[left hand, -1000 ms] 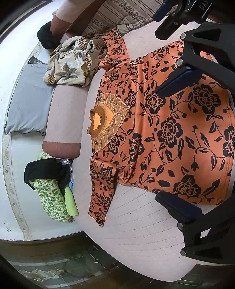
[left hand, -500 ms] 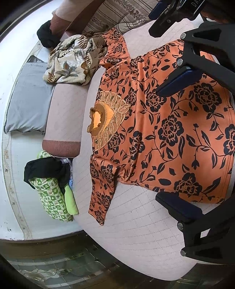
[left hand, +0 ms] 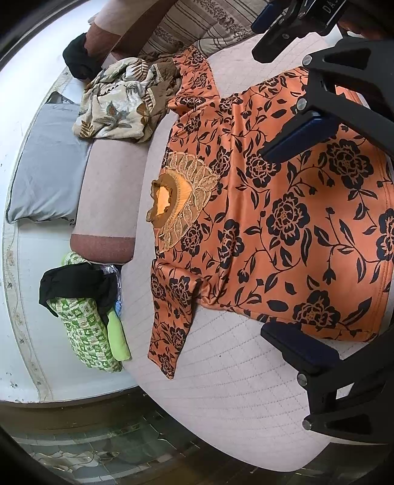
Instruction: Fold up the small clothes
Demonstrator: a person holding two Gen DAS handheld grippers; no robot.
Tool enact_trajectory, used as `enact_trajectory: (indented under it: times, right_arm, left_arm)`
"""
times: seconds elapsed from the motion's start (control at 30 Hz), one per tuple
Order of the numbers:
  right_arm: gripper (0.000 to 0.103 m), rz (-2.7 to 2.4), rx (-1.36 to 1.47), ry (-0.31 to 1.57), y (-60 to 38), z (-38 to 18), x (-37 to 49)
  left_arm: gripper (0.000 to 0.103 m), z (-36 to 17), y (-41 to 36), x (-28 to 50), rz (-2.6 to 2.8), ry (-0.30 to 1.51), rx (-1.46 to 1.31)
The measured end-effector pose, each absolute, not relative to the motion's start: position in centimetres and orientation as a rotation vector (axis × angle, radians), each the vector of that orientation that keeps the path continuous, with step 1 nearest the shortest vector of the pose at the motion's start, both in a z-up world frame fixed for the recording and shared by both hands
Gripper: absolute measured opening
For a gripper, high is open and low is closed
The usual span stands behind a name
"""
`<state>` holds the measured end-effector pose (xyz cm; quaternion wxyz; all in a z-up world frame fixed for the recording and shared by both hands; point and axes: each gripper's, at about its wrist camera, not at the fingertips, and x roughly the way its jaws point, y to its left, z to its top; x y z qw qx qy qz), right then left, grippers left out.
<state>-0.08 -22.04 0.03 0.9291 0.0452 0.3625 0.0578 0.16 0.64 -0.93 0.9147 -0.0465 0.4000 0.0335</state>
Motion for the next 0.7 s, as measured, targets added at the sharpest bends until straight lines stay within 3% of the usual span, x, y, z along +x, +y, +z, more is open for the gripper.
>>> enact_trajectory:
  times: [0.7]
  right_arm:
    - [0.103, 0.125, 0.091, 0.748, -21.76, -0.31, 0.08]
  left_arm:
    - [0.103, -1.36, 0.38, 0.38, 0.063, 0.828, -0.096]
